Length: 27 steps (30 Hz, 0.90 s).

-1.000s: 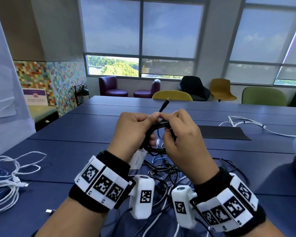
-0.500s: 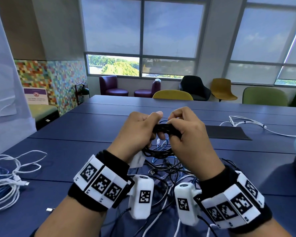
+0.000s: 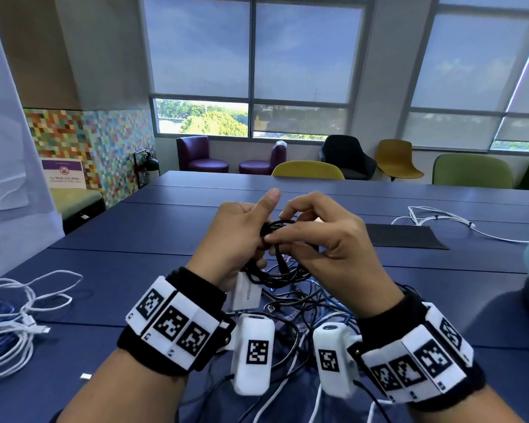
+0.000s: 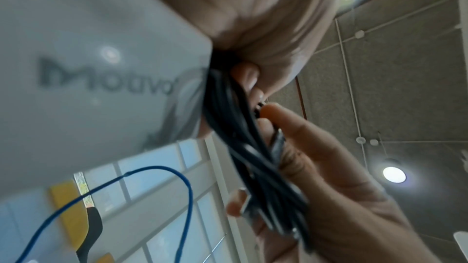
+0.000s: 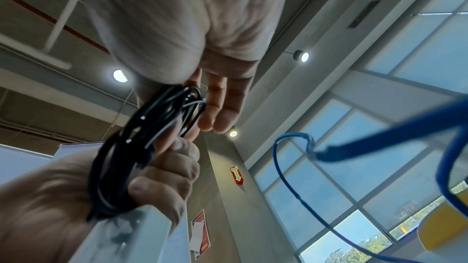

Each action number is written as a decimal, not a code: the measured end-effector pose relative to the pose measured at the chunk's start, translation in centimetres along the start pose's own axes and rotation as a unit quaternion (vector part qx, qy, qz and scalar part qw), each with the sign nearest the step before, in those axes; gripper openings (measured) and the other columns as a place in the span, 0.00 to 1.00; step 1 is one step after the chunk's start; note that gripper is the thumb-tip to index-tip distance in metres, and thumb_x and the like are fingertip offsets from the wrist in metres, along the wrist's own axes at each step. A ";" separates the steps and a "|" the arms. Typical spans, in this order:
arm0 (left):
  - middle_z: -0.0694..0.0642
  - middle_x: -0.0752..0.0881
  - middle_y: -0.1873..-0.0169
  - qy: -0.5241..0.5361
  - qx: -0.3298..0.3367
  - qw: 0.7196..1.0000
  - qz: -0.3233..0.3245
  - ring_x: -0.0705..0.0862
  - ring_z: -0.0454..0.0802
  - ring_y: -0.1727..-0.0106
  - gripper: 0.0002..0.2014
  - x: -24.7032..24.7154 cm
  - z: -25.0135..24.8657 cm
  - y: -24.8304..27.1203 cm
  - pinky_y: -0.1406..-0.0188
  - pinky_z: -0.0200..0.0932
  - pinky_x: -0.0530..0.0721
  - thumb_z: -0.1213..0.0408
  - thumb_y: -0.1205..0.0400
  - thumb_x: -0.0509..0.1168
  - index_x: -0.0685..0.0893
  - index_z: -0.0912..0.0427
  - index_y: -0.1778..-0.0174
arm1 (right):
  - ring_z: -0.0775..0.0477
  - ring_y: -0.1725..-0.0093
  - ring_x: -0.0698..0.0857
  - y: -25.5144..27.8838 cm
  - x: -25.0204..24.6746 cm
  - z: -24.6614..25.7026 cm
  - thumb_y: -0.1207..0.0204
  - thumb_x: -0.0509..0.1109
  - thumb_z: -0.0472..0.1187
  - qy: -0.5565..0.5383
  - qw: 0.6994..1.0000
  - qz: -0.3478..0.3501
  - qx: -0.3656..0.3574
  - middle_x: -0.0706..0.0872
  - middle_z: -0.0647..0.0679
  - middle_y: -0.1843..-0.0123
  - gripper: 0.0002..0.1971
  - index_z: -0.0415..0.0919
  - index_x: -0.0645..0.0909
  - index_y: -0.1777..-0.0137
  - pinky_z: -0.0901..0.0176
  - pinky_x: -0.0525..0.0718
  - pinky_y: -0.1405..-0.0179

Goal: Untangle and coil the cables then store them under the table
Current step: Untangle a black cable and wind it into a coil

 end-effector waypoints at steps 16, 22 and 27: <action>0.52 0.77 0.72 0.091 0.038 0.984 0.147 0.72 0.42 0.76 0.09 0.4 -0.5 0.3 0.63 0.43 0.82 0.69 0.14 0.60 0.84 0.70 0.50 | 0.44 0.62 0.83 0.0 -1.1 -1.2 0.26 0.71 0.37 -0.307 0.926 -0.110 0.193 0.88 0.40 0.56 0.13 0.26 0.85 0.49 0.53 0.86 0.73; 0.61 0.91 0.65 -0.044 0.082 0.994 0.052 0.88 0.53 0.64 0.05 0.0 -0.6 0.1 0.57 0.43 0.88 0.75 0.21 0.70 0.88 0.63 0.52 | 0.45 0.61 0.89 -0.2 -2.0 -1.6 0.25 0.76 0.30 -0.215 0.952 -0.131 0.172 0.89 0.41 0.59 0.05 0.30 0.86 0.51 0.49 0.91 0.63; 0.64 0.91 0.60 -0.122 0.081 0.989 0.023 0.91 0.63 0.58 0.07 -0.5 -0.8 0.0 0.54 0.60 0.90 0.73 0.26 0.76 0.89 0.58 0.57 | 0.43 0.57 0.90 -0.2 -2.1 -1.6 0.27 0.77 0.31 -0.202 0.949 -0.129 0.206 0.90 0.41 0.58 0.03 0.34 0.88 0.54 0.49 0.91 0.61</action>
Point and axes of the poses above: each hand's wrist, its own y-axis away from the middle knuckle, its own x-axis out of the palm, z = x × y, the point moved 3 cm from there along -y, towards the middle knuckle
